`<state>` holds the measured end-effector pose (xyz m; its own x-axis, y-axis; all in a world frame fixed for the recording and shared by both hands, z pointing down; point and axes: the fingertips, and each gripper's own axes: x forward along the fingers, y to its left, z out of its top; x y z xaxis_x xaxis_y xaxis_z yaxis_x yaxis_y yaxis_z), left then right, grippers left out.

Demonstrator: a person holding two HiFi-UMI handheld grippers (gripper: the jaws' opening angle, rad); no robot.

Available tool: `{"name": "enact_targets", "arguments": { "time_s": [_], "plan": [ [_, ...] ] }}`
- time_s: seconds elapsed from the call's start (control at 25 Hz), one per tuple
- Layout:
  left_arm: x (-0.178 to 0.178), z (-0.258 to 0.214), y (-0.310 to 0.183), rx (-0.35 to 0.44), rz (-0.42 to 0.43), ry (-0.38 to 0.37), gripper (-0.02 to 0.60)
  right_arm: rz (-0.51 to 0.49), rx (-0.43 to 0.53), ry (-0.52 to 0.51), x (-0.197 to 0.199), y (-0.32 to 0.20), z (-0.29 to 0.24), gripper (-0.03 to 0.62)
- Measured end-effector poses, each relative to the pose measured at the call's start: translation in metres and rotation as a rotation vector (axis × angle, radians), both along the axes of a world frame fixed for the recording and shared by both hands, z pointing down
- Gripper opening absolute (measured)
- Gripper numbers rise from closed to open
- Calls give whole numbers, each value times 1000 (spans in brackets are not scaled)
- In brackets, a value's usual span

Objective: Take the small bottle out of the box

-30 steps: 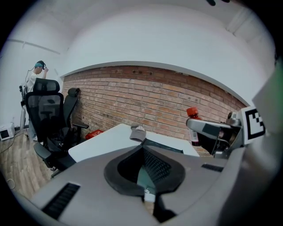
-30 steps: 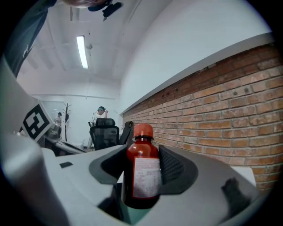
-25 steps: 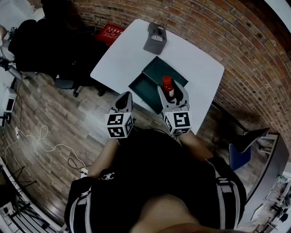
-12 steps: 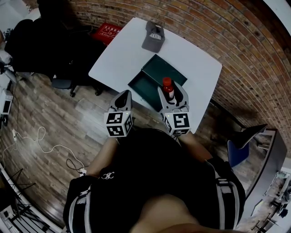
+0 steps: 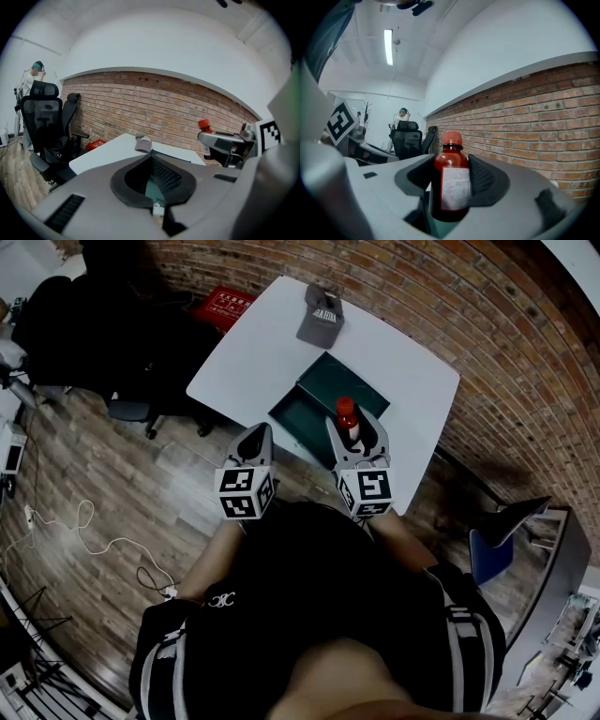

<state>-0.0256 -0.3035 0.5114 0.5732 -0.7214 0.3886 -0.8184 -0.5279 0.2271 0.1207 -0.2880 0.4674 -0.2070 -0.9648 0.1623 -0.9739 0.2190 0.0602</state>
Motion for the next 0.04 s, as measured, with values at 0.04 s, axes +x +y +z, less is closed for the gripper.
{"name": "enact_targets", "arguments": {
  "time_s": [0.04],
  "plan": [
    [0,0,0,0,2,0,13,-1,-2,0,-1,0,0,216]
  ]
}}
